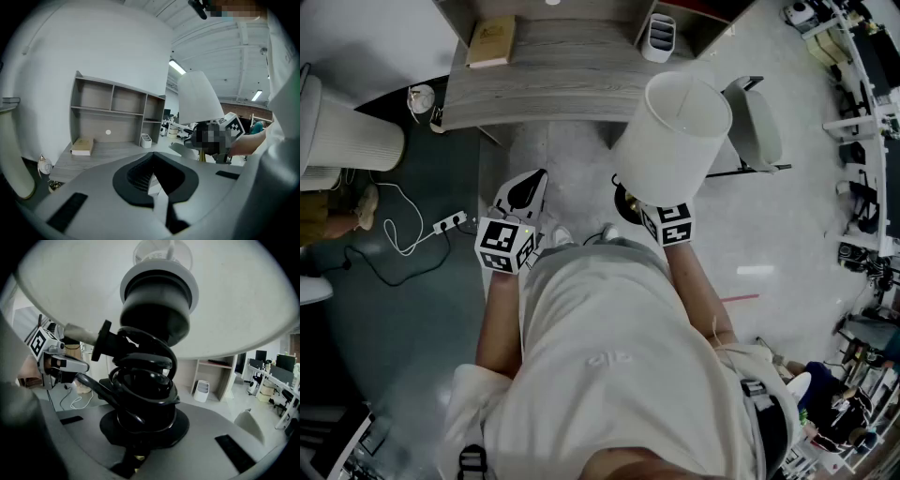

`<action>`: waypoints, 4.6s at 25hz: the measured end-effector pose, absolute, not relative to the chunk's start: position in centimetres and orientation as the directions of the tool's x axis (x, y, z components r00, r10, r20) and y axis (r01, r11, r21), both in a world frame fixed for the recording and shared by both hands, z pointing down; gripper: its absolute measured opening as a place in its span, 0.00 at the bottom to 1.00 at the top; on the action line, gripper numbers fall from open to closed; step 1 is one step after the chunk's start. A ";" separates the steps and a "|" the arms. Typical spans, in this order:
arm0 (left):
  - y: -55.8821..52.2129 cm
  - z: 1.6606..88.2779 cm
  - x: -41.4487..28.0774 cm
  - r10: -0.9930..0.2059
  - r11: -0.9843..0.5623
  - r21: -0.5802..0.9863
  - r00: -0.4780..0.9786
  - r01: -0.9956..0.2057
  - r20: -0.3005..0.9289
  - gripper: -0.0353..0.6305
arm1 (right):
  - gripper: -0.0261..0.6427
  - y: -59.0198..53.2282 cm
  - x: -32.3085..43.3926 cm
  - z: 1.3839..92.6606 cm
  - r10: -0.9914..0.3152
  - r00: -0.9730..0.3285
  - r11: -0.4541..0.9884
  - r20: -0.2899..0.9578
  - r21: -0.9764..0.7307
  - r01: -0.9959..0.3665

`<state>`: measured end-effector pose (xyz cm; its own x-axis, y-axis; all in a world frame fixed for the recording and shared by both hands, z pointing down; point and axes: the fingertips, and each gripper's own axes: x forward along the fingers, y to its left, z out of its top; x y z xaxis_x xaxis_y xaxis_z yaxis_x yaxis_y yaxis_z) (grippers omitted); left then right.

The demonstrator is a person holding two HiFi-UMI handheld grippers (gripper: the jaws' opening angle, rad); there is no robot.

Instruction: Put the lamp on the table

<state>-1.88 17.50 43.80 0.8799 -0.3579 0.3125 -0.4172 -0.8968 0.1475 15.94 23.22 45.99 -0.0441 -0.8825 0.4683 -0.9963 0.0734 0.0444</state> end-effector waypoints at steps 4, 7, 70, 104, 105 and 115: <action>16.2 43.6 -3.5 -0.353 -0.899 0.144 0.881 -0.413 0.315 0.07 | 0.11 22.0 14.5 46.0 -0.877 -0.034 0.064 0.479 0.047 -0.997; 15.2 43.7 -4.9 -0.349 -0.901 0.147 0.883 -0.408 0.314 0.07 | 0.11 20.9 13.3 46.1 -0.877 -0.031 0.060 0.480 0.045 -0.997; -8.3 48.1 -6.6 -0.746 -0.414 0.138 0.422 -0.900 0.515 0.07 | 0.11 -27.4 10.6 58.9 -0.656 -0.542 0.626 0.526 -0.023 -0.780; -7.1 50.3 -11.8 -0.734 -0.325 0.186 0.371 -0.927 0.569 0.07 | 0.12 -33.4 6.3 62.7 -0.716 -0.507 0.606 0.479 0.068 -0.792; -7.1 50.4 -11.9 -0.733 -0.327 0.187 0.373 -0.926 0.569 0.07 | 0.12 -33.4 6.3 62.8 -0.717 -0.504 0.604 0.482 0.069 -0.794; -5.7 50.6 -12.9 -0.730 -0.329 0.199 0.383 -0.923 0.566 0.07 | 0.21 -31.5 6.6 63.6 -0.711 -0.471 0.591 0.521 0.079 -0.803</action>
